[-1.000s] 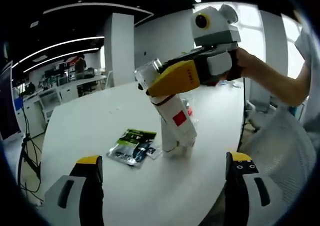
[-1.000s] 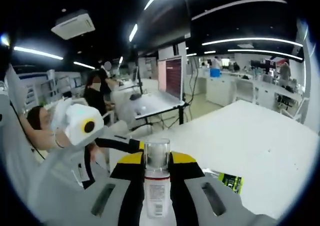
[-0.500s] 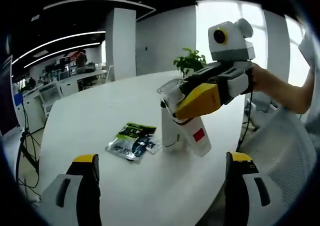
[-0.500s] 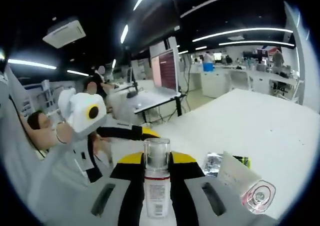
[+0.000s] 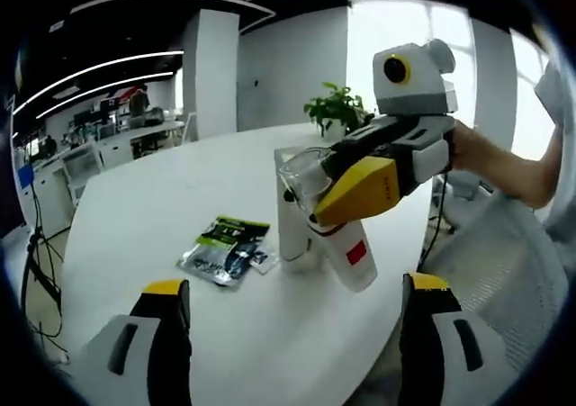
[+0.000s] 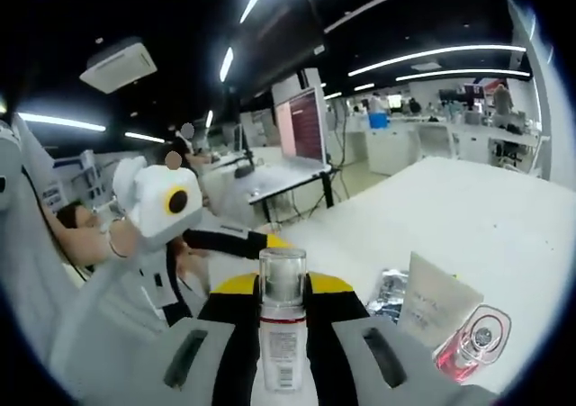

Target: Arrange the skincare products in the storage area until every visible bottle or jar stands upright without overlapping.

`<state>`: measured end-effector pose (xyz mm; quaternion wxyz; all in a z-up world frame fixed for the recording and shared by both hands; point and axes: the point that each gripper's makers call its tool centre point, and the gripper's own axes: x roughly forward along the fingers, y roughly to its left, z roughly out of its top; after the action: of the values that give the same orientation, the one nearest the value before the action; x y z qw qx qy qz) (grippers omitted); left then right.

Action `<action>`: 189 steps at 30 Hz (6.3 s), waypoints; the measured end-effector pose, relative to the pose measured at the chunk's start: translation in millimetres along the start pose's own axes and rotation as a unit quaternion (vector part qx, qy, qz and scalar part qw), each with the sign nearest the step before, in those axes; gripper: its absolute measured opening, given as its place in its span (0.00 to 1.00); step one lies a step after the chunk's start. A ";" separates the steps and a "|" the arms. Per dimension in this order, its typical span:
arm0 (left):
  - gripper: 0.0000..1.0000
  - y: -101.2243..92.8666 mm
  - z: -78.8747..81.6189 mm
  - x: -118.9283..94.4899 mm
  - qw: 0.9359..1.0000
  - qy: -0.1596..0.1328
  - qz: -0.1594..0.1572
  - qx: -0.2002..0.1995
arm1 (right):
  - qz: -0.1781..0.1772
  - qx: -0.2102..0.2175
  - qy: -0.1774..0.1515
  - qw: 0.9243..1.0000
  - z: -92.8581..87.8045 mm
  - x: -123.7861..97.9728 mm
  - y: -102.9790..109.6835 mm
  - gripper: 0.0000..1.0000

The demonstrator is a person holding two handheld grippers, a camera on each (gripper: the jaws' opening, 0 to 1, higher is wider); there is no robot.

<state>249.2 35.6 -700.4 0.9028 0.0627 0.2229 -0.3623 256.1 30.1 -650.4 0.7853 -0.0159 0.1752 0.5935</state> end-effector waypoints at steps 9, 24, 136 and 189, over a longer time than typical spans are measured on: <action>0.77 -13.8 10.1 -0.4 0.999 -0.025 -0.036 -0.019 | 0.025 0.001 -0.008 1.000 -0.3 3.5 12.3 0.18; 0.47 -38.3 10.9 -1.7 0.995 -0.027 -0.092 -0.009 | 0.067 0.015 -0.031 0.997 9.3 9.4 30.5 0.18; 0.26 -31.9 -2.2 53.7 0.991 0.027 -0.107 0.082 | -0.030 -0.048 0.061 0.997 -28.5 0.7 -17.1 0.21; 0.21 -31.2 -45.6 80.2 0.992 0.067 -0.077 0.072 | -0.059 -0.065 0.179 0.980 -78.1 1.3 -26.3 0.22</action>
<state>262.8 -24.9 -775.6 0.8485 0.1343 0.2603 -0.4408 261.0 5.3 -728.9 0.7722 -0.1835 0.2731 0.5436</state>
